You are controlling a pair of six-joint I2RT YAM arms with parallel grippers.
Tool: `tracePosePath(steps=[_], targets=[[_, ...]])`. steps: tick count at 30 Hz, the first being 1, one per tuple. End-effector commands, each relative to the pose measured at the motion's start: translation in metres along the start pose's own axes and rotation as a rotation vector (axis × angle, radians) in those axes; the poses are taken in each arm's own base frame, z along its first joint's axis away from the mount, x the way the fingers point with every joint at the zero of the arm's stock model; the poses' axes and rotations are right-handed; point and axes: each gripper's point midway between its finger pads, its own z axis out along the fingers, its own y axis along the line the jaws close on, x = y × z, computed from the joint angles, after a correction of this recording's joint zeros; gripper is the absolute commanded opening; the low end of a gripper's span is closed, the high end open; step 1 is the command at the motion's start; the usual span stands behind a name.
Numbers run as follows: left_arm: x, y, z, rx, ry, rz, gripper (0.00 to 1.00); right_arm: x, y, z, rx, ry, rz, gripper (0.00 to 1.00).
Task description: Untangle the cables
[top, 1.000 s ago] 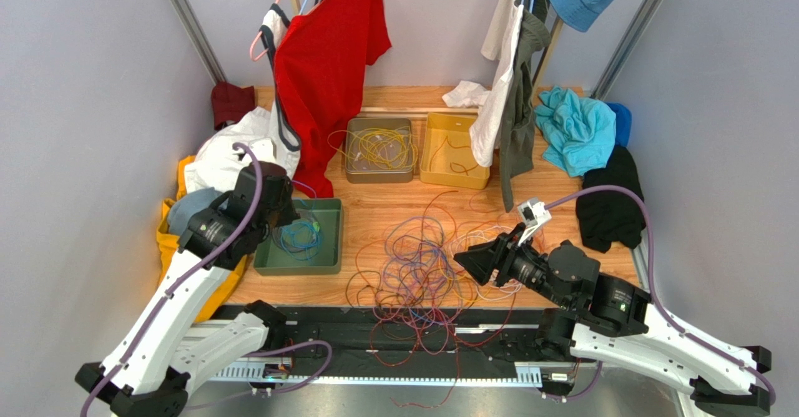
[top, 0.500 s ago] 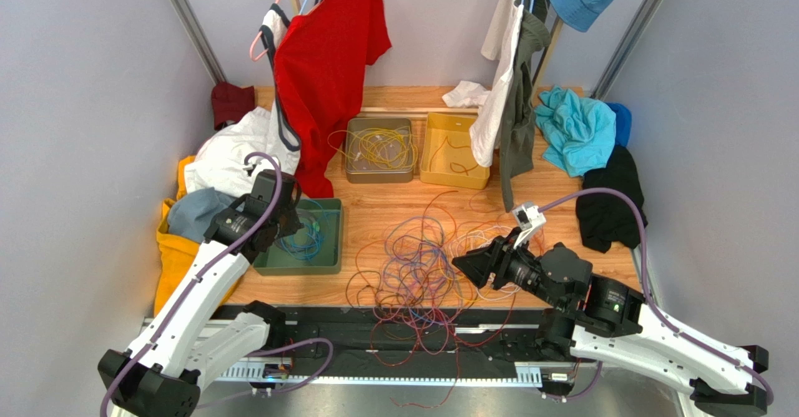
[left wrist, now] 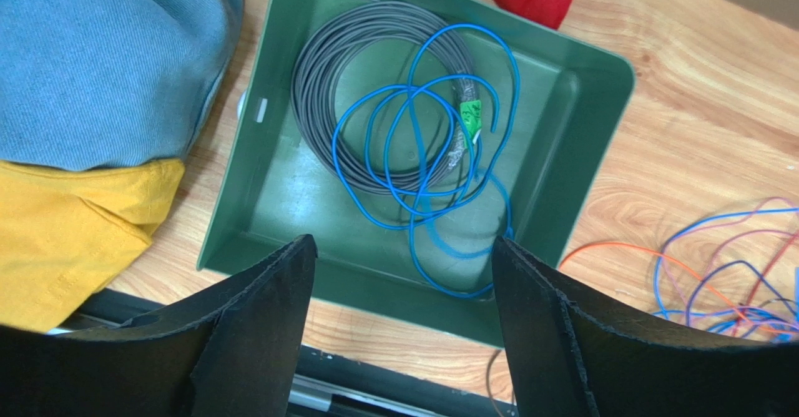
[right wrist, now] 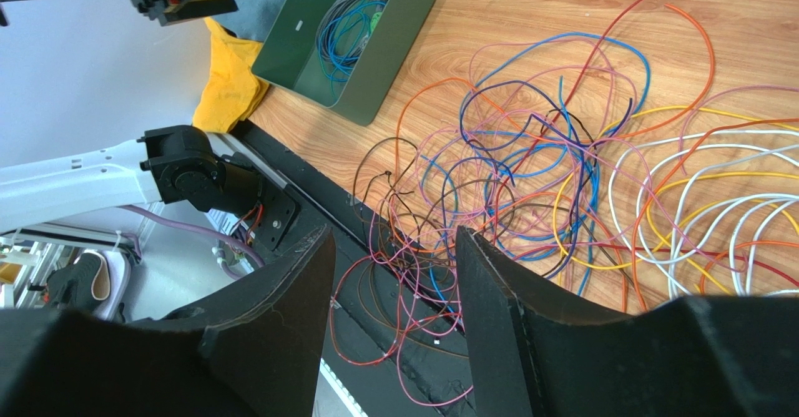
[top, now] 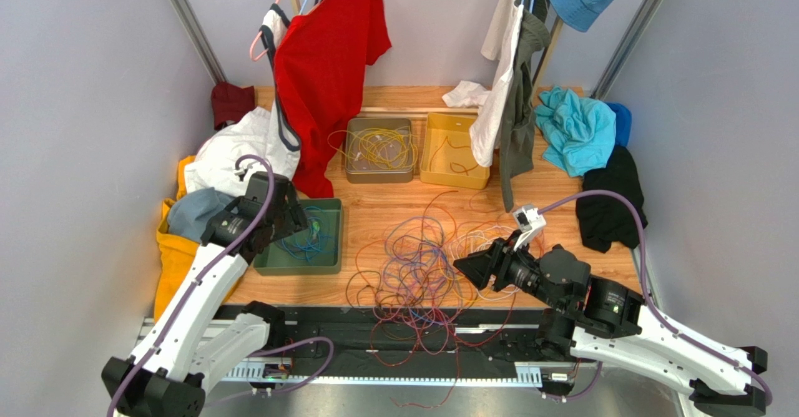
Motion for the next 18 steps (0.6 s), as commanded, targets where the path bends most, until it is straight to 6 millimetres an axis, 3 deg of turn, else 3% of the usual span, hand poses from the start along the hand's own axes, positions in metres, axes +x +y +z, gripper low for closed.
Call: tracePosePath(steps=[1, 2, 3, 4, 6, 9, 14, 18], targets=[[-0.022, -0.017, -0.036, 0.156, -0.084, -0.032, 0.79, -0.003, 0.000, 0.002, 0.001, -0.023, 0.014, 0.54], [-0.017, -0.030, -0.042, 0.243, -0.062, -0.029, 0.79, -0.001, -0.001, 0.003, 0.005, -0.019, 0.011, 0.54], [-0.021, -0.039, -0.051, 0.318, -0.099, -0.054, 0.90, 0.001, -0.002, 0.005, 0.005, -0.017, 0.008, 0.54], [-0.014, -0.045, -0.051, 0.353, -0.092, -0.058, 0.92, 0.005, -0.005, 0.008, 0.020, -0.007, 0.005, 0.54], [-0.010, -0.068, -0.064, 0.487, -0.117, -0.058, 0.94, 0.008, -0.008, 0.011, 0.031, -0.002, 0.001, 0.54], [0.009, -0.088, -0.062, 0.554, -0.090, -0.009, 0.95, 0.008, -0.012, 0.014, 0.052, 0.001, -0.018, 0.54], [0.037, -0.111, -0.054, 0.572, -0.029, 0.114, 0.96, -0.013, -0.010, 0.010, 0.089, -0.044, -0.054, 0.54], [0.038, -0.117, -0.053, 0.590, -0.047, 0.136, 0.97, -0.023, -0.013, 0.009, 0.140, -0.052, -0.080, 0.54]])
